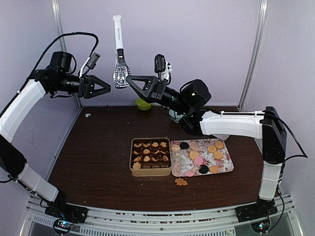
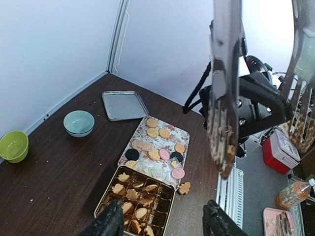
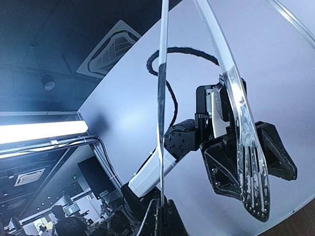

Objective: Pack the cookies
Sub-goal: Pass from the right arm to the left

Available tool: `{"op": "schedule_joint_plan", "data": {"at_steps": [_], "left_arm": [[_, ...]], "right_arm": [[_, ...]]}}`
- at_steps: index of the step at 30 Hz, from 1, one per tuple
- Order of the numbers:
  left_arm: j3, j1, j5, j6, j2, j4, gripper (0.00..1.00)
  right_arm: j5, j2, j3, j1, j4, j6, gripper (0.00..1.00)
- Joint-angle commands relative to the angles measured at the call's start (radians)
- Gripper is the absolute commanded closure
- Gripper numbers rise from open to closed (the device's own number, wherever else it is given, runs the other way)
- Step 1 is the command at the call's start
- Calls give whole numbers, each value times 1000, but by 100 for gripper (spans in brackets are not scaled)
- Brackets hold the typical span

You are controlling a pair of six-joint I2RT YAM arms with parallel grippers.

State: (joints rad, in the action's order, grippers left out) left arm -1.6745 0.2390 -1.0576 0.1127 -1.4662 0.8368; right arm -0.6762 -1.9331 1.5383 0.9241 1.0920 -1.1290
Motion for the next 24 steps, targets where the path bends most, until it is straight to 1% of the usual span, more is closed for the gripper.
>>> {"op": "schedule_joint_plan", "data": {"at_steps": [1,6,9,11,15,17,21,24], "left_arm": [[-32,24,-64,-5,-3,-50,44],[-49,27,-75,12,-13,-52,47],[-64,28,-81,-14,-28,-83,51],[-64,28,-85,-36,-35,-106,55],[-52,29,-79,-54,-43,-139,70],[-44,29,-79,-73,-44,-165,75],[-42,29,-87,-89,-46,-191,82],[-39,29,-110,-86,-48,-190,82]], "right_arm": [[-28,-40,60,5,32,-17,100],[-23,-63,91,11,20,-12,100],[-17,-70,102,18,4,7,100],[-5,-74,103,22,-2,15,100],[15,-79,106,29,20,12,100],[22,-84,109,34,21,17,100],[33,-101,117,45,31,13,100],[46,-108,118,48,28,19,100]]}}
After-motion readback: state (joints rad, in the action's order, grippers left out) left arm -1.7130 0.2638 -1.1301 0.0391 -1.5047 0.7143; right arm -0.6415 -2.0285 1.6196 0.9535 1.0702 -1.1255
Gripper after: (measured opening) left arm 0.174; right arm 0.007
